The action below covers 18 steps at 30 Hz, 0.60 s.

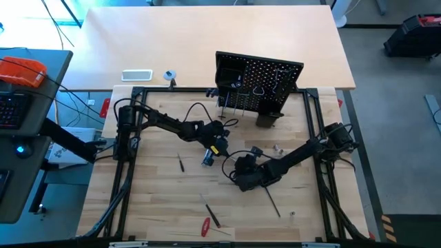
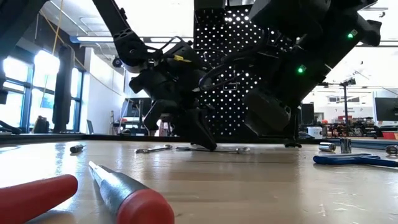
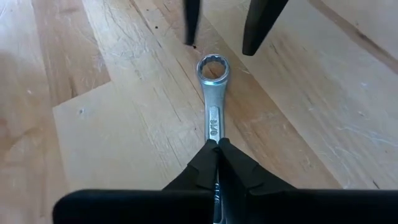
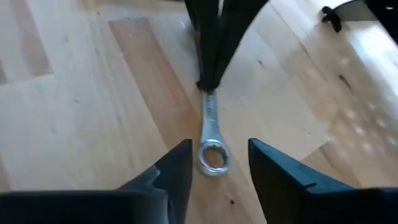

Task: Hang tools onto peg board
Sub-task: Hang the silver combination wrench onto the pegboard

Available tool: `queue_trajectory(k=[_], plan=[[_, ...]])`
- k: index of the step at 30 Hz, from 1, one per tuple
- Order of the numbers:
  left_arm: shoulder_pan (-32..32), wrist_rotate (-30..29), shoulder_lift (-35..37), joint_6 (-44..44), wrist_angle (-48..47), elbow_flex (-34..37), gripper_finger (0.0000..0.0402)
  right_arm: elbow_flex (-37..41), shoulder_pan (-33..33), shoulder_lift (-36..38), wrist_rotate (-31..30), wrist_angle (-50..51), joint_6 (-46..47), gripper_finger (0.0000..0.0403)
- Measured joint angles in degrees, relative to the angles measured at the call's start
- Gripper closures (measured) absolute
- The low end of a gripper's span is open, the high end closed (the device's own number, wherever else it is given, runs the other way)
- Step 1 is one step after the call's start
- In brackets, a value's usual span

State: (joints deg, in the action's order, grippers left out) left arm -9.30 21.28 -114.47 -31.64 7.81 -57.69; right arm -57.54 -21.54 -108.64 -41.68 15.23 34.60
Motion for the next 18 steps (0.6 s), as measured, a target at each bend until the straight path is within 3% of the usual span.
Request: queue_trajectory(k=[7,18], plan=[[0.0,-0.46,2.03,0.94,-1.89,0.24,0.0396,0.84,-0.17,0.02,-0.84,0.29,3.11,0.0252],[0.09,0.3,4.6,1.01,-2.92,0.2,0.0345,6.05,-0.28,0.04,-1.83,-13.12,4.07,0.0365]])
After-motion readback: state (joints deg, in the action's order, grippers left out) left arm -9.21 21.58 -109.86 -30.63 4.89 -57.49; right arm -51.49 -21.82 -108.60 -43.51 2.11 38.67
